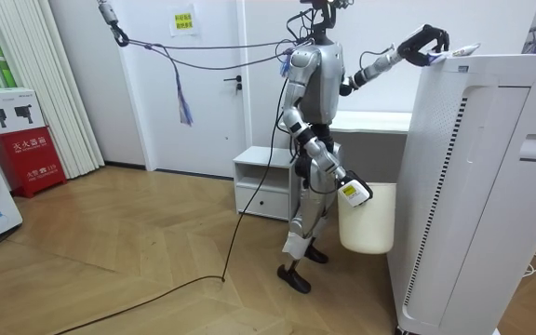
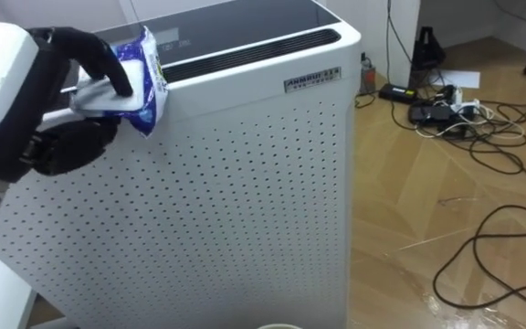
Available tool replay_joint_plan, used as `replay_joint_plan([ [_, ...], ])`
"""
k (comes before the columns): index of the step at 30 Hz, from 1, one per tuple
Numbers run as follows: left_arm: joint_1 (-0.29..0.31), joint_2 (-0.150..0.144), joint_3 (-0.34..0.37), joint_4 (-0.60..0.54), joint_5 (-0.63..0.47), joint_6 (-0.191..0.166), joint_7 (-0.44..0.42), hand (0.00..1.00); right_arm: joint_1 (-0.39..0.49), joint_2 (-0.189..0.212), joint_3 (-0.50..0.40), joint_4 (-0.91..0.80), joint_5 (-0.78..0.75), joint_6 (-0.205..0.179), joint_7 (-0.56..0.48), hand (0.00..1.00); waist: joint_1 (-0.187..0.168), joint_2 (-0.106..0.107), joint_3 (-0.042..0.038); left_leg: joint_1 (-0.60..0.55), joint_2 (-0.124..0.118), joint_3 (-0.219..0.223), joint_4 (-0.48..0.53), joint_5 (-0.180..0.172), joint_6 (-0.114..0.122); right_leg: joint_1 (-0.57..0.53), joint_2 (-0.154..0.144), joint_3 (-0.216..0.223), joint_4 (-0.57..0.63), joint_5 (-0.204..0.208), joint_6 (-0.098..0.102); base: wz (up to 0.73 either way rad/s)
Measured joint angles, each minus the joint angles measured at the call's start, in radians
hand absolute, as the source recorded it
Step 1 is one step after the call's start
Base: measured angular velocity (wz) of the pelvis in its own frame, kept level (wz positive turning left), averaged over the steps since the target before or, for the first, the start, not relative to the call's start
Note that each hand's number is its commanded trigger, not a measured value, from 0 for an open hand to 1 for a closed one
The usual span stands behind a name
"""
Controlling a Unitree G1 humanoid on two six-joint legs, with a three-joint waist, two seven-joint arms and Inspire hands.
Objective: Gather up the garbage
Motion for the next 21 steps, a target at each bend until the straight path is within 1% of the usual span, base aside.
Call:
replay_joint_plan([
  [3, 0.0, 0.0, 0.0, 0.0, -0.002, -0.016, 0.0, 1.0, 0.0, 0.0, 0.0, 0.0, -0.002, -0.002, 0.006, 1.0, 0.002, -0.004, 0.0014, 0.005, 0.0, -0.005, 0.0, 0.0, 0.0, 0.005, 0.0, 0.001, 0.0, 0.0, 0.0, 0.0],
  [4, 0.0, 0.0, -0.001, -0.003, -0.003, -0.022, -0.001, 1.0, -0.002, 0.0, 0.0, 0.0, -0.001, -0.002, 0.009, 1.0, 0.002, -0.003, -0.0001, 0.005, 0.0, -0.006, 0.002, 0.0, 0.0, 0.006, 0.0, 0.0, 0.001, 0.0, 0.0, 0.0],
  [6, 0.0, 0.0, -0.002, -0.015, -0.016, -0.034, -0.003, 1.0, -0.003, 0.0, 0.001, 0.0, -0.002, -0.008, 0.013, 1.0, 0.001, -0.005, 0.0009, -0.001, 0.0, -0.008, 0.004, 0.0, 0.0, 0.006, 0.0, -0.001, 0.002, 0.0, 0.0, 0.04],
  [7, 0.001, 0.0, -0.005, -0.028, -0.049, -0.043, -0.005, 1.0, -0.003, 0.002, 0.001, 0.0, -0.002, -0.014, 0.014, 1.0, 0.001, -0.008, 0.0021, -0.005, 0.0, -0.008, 0.005, 0.0, 0.0, 0.002, 0.0, -0.001, 0.006, 0.0, 0.0, 0.04],
  [8, 0.001, 0.001, -0.012, -0.036, -0.092, -0.06, -0.005, 1.0, -0.003, 0.002, 0.002, 0.0, -0.004, -0.02, 0.017, 1.0, 0.001, -0.009, 0.0012, -0.009, 0.0, -0.009, 0.006, 0.0, 0.0, -0.002, -0.001, -0.005, 0.009, 0.0, 0.0, 0.0],
  [9, 0.002, 0.002, -0.019, -0.04, -0.118, -0.066, -0.005, 1.0, -0.004, 0.001, 0.002, 0.0, -0.004, -0.024, 0.019, 1.0, 0.002, -0.009, 0.0011, -0.01, -0.001, -0.009, 0.006, 0.0, 0.0, -0.003, -0.001, -0.007, 0.009, 0.0, 0.0, 0.0],
  [10, 0.005, 0.001, -0.03, -0.051, -0.178, -0.078, -0.008, 1.0, -0.007, 0.002, 0.002, 0.0, -0.006, -0.028, 0.021, 1.0, 0.002, -0.01, 0.0012, -0.011, -0.001, -0.008, 0.006, 0.0, 0.0, -0.005, -0.002, -0.004, 0.01, 0.0, 0.0, 0.0],
  [11, 0.006, 0.0, -0.037, -0.058, -0.21, -0.081, -0.013, 1.0, -0.008, 0.003, 0.003, 0.0, -0.008, -0.028, 0.023, 1.0, 0.002, -0.011, 0.0012, -0.011, -0.001, -0.008, 0.006, 0.0, 0.0, -0.007, -0.002, -0.002, 0.011, 0.0, 0.0, -0.03],
  [13, 0.017, -0.014, -0.063, -0.092, -0.382, -0.098, -0.048, 1.0, -0.013, 0.003, 0.005, 0.0, -0.004, -0.029, 0.035, 1.0, 0.002, -0.016, -0.0002, -0.012, -0.001, -0.008, 0.007, 0.0, 0.001, -0.012, -0.002, -0.002, 0.012, 0.0, 0.0, 0.0],
  [14, 0.02, -0.016, -0.073, -0.097, -0.419, -0.104, -0.059, 1.0, -0.013, 0.004, 0.005, 0.0, -0.003, -0.029, 0.037, 1.0, 0.002, -0.018, -0.0005, -0.012, -0.001, -0.008, 0.007, 0.0, 0.001, -0.013, -0.002, -0.003, 0.013, 0.0, 0.0, 0.0],
  [15, 0.029, -0.016, -0.087, -0.109, -0.482, -0.109, -0.083, 1.0, -0.014, 0.006, 0.005, 0.0, -0.003, -0.029, 0.041, 1.0, 0.001, -0.021, -0.0027, -0.013, 0.0, -0.007, 0.007, 0.0, 0.001, -0.013, -0.002, -0.003, 0.013, 0.0, 0.0, 0.0],
  [16, 0.043, -0.017, -0.092, -0.123, -0.537, -0.109, -0.117, 1.0, -0.015, 0.009, 0.005, -0.001, -0.003, -0.029, 0.045, 1.0, 0.001, -0.023, -0.0039, -0.014, 0.0, -0.008, 0.007, 0.0, 0.001, -0.014, -0.002, -0.005, 0.013, 0.0, 0.0, 0.0],
  [17, 0.048, -0.018, -0.098, -0.126, -0.558, -0.109, -0.135, 1.0, -0.015, 0.008, 0.005, -0.002, -0.003, -0.029, 0.045, 1.0, 0.001, -0.025, -0.0044, -0.014, 0.0, -0.008, 0.007, 0.0, 0.001, -0.013, -0.002, -0.005, 0.013, 0.0, 0.0, 0.0],
  [19, 0.05, -0.018, -0.141, -0.126, -0.678, -0.1, -0.206, 1.0, -0.017, 0.005, 0.012, -0.006, -0.003, -0.028, 0.046, 1.0, 0.002, -0.03, -0.0048, -0.015, 0.0, -0.007, 0.009, 0.0, 0.001, -0.014, -0.003, -0.003, 0.013, 0.0, 0.0, 0.0],
  [20, 0.05, -0.018, -0.152, -0.126, -0.706, -0.1, -0.223, 1.0, -0.017, 0.006, 0.016, -0.008, -0.003, -0.028, 0.046, 1.0, 0.002, -0.032, -0.0054, -0.015, 0.0, -0.007, 0.009, 0.0, 0.001, -0.014, -0.002, -0.002, 0.013, 0.0, 0.0, 0.0],
  [21, 0.05, -0.02, -0.173, -0.122, -0.769, -0.099, -0.251, 1.0, -0.023, 0.006, 0.034, -0.009, -0.003, -0.028, 0.045, 1.0, 0.0, -0.035, -0.0047, -0.014, 0.0, -0.007, 0.008, 0.0, 0.001, -0.01, -0.002, -0.001, 0.012, 0.0, 0.0, 0.0],
])
